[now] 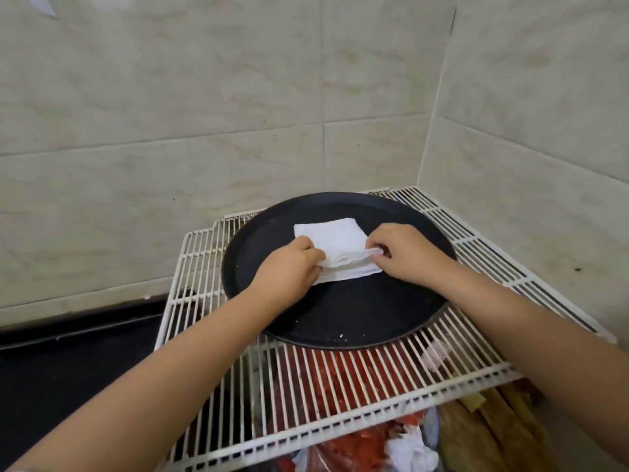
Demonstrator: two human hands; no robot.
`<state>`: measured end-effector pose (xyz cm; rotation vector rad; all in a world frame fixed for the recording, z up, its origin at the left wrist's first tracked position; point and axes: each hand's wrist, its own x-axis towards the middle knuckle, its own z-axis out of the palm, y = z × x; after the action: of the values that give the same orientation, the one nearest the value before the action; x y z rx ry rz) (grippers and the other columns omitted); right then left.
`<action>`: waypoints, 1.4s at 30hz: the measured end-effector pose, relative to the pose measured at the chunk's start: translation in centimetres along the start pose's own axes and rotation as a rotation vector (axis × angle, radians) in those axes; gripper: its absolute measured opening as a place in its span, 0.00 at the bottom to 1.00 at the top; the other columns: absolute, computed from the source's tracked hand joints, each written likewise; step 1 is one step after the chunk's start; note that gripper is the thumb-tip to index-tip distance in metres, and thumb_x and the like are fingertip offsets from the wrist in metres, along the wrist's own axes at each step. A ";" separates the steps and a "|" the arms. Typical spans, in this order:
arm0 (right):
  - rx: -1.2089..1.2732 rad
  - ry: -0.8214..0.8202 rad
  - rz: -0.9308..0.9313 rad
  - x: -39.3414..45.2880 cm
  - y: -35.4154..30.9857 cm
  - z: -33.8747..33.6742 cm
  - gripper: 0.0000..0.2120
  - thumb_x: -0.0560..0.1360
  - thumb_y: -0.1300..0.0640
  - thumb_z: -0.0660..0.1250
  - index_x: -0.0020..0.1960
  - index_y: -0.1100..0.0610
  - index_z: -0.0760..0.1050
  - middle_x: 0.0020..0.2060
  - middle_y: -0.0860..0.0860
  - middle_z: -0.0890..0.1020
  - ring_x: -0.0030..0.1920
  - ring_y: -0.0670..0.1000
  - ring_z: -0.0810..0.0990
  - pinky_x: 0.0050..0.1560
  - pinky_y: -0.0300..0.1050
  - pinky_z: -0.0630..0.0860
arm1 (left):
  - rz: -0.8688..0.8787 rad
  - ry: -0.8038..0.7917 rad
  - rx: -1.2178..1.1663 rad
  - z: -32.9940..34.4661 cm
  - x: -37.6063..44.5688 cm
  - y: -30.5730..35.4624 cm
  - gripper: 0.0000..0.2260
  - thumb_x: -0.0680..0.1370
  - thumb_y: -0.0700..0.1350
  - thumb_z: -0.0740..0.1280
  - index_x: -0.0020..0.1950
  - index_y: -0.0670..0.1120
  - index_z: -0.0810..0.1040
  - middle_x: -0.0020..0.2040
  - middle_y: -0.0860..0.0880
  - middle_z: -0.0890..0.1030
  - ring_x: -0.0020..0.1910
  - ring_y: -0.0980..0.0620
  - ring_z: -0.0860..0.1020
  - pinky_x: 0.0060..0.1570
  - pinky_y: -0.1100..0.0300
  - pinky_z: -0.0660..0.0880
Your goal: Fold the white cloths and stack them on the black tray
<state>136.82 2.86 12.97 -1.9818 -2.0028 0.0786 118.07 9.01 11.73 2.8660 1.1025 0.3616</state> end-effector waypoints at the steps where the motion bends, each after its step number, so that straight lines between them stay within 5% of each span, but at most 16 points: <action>1: -0.032 -0.046 -0.005 -0.1 0.0 0.3 0.09 0.74 0.63 0.61 0.49 0.62 0.78 0.49 0.56 0.79 0.50 0.54 0.76 0.52 0.44 0.71 | -0.011 -0.012 0.014 0.1 -0.1 -0.1 0.15 0.80 0.45 0.58 0.65 0.44 0.73 0.64 0.46 0.72 0.57 0.45 0.76 0.56 0.54 0.73; 4: -0.129 -0.136 0.014 0.0 0.1 1.2 0.07 0.75 0.60 0.60 0.42 0.61 0.75 0.47 0.54 0.76 0.47 0.56 0.76 0.48 0.49 0.74 | -0.024 -0.009 0.047 0.3 -0.3 -0.1 0.15 0.80 0.46 0.57 0.64 0.46 0.74 0.62 0.47 0.75 0.57 0.47 0.76 0.55 0.54 0.75; 8: -0.245 -0.200 0.040 0.2 0.1 1.2 0.17 0.76 0.59 0.58 0.30 0.53 0.60 0.37 0.50 0.69 0.41 0.53 0.73 0.37 0.42 0.66 | -0.029 -0.057 0.108 0.3 -0.8 0.2 0.15 0.81 0.47 0.55 0.64 0.46 0.73 0.61 0.48 0.75 0.55 0.48 0.77 0.53 0.54 0.76; 12: -0.376 -0.301 0.106 -0.7 -1.4 -0.4 0.05 0.76 0.55 0.59 0.43 0.55 0.71 0.41 0.51 0.74 0.46 0.53 0.74 0.42 0.43 0.68 | -0.125 -0.108 0.136 -0.8 -2.7 0.2 0.19 0.80 0.48 0.57 0.71 0.46 0.64 0.67 0.47 0.69 0.61 0.45 0.73 0.53 0.51 0.75; 15: -0.428 -0.247 0.093 -0.5 -5.3 -2.1 0.16 0.77 0.50 0.58 0.59 0.58 0.72 0.59 0.57 0.75 0.59 0.58 0.74 0.52 0.49 0.72 | -0.257 -0.070 0.175 -3.0 -4.9 -1.1 0.20 0.79 0.49 0.59 0.69 0.44 0.65 0.67 0.43 0.69 0.64 0.42 0.70 0.59 0.48 0.72; 21: -0.193 0.008 -0.251 1.0 -21.7 -0.4 0.24 0.78 0.43 0.53 0.68 0.56 0.64 0.67 0.58 0.71 0.66 0.59 0.69 0.63 0.54 0.67 | -0.552 0.077 0.191 -10.3 -16.8 -8.5 0.23 0.80 0.53 0.55 0.73 0.47 0.60 0.74 0.44 0.62 0.72 0.39 0.60 0.70 0.47 0.62; 27: -0.095 -0.077 -0.557 -2.7 -43.2 5.3 0.28 0.78 0.41 0.48 0.75 0.48 0.46 0.76 0.52 0.52 0.76 0.58 0.48 0.73 0.61 0.50 | -0.898 0.153 0.335 -16.1 -37.9 -14.1 0.24 0.81 0.56 0.53 0.76 0.53 0.53 0.78 0.47 0.51 0.76 0.42 0.47 0.74 0.48 0.52; 36: -0.046 -0.223 -0.987 -13.2 -69.8 13.2 0.29 0.78 0.41 0.49 0.75 0.51 0.49 0.76 0.53 0.50 0.76 0.57 0.44 0.74 0.61 0.47 | -1.476 0.165 0.396 -19.4 -67.8 -17.6 0.24 0.80 0.56 0.54 0.75 0.53 0.56 0.77 0.47 0.54 0.76 0.43 0.50 0.73 0.47 0.55; 42: 0.015 -0.278 -1.158 -16.6 -83.2 19.1 0.28 0.79 0.43 0.49 0.75 0.53 0.51 0.76 0.53 0.53 0.76 0.55 0.46 0.74 0.59 0.49 | -1.688 0.120 0.376 -19.9 -80.7 -21.3 0.23 0.81 0.55 0.53 0.75 0.52 0.55 0.77 0.47 0.52 0.76 0.43 0.47 0.73 0.47 0.52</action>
<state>51.27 -12.91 13.51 -0.5662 -2.9635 0.0935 41.49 -29.59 12.21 1.0957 3.0876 0.1559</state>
